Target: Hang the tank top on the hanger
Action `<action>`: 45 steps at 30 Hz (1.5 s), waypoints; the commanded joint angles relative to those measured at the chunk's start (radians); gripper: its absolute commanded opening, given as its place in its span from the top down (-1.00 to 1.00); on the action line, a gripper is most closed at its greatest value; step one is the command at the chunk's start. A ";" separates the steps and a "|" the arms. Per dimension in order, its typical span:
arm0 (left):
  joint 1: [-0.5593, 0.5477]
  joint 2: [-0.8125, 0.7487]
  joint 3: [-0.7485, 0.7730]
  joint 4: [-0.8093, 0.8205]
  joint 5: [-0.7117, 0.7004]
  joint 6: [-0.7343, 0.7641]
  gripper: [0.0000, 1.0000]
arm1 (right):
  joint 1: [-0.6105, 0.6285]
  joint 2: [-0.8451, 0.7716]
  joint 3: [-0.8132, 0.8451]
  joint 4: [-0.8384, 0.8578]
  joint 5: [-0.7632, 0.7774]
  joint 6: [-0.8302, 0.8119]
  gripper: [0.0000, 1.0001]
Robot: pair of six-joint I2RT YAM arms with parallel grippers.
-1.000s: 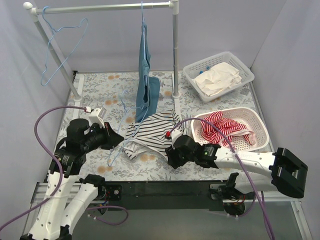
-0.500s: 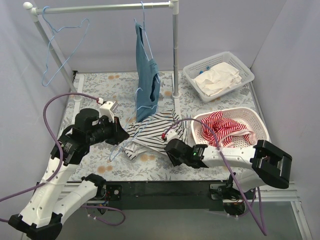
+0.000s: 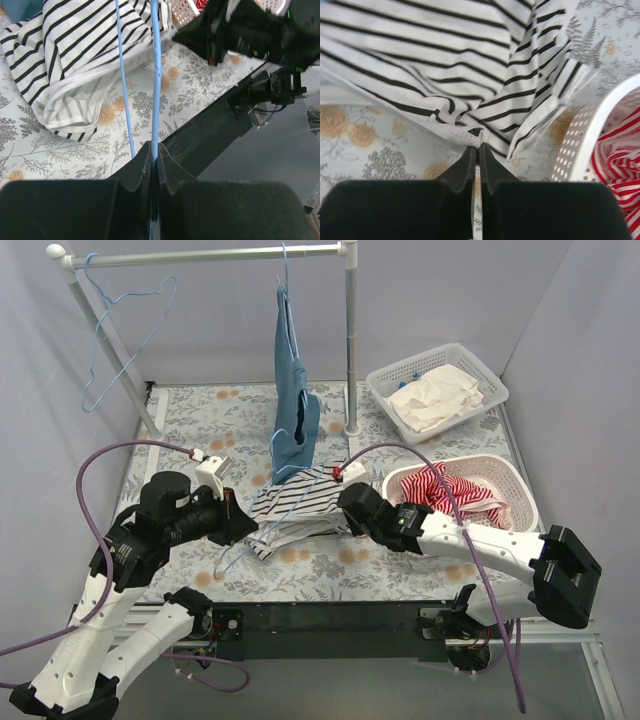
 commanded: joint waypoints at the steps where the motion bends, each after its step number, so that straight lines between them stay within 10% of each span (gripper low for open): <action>1: -0.022 -0.008 0.026 -0.036 0.051 0.009 1.00 | -0.139 0.035 0.096 -0.019 -0.097 -0.085 0.97; 45: -0.169 0.202 0.149 -0.047 0.051 0.107 1.00 | -0.303 0.055 0.349 -0.159 -0.380 -0.152 0.97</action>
